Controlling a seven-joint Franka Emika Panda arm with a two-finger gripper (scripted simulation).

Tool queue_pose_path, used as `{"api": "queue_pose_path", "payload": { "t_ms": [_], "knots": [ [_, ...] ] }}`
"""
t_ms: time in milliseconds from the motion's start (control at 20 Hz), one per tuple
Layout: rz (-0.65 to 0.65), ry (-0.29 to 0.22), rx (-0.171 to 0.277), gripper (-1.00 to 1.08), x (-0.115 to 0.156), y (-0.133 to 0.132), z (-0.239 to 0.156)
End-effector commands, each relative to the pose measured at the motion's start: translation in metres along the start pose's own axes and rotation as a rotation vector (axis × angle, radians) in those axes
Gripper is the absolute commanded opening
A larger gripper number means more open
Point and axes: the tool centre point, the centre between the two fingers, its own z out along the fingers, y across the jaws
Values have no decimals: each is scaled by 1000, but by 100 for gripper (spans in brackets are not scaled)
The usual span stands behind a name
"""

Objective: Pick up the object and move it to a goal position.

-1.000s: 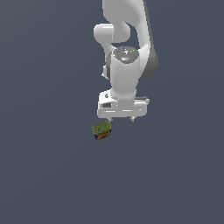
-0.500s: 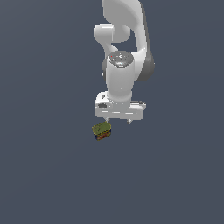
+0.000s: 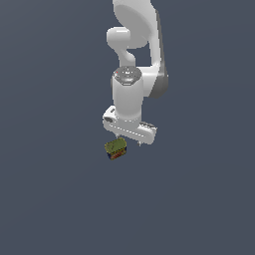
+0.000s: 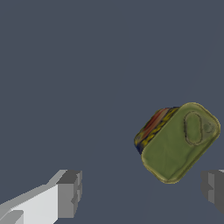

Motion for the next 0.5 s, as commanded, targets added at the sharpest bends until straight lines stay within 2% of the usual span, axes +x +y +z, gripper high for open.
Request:
{"api": "queue_pose_path", "payload": {
  "t_ms": [0,450],
  "knots": [
    [84,-3,-3,100,1,7,5],
    [381,-11,-15,100,6,32,23]
  ]
}}
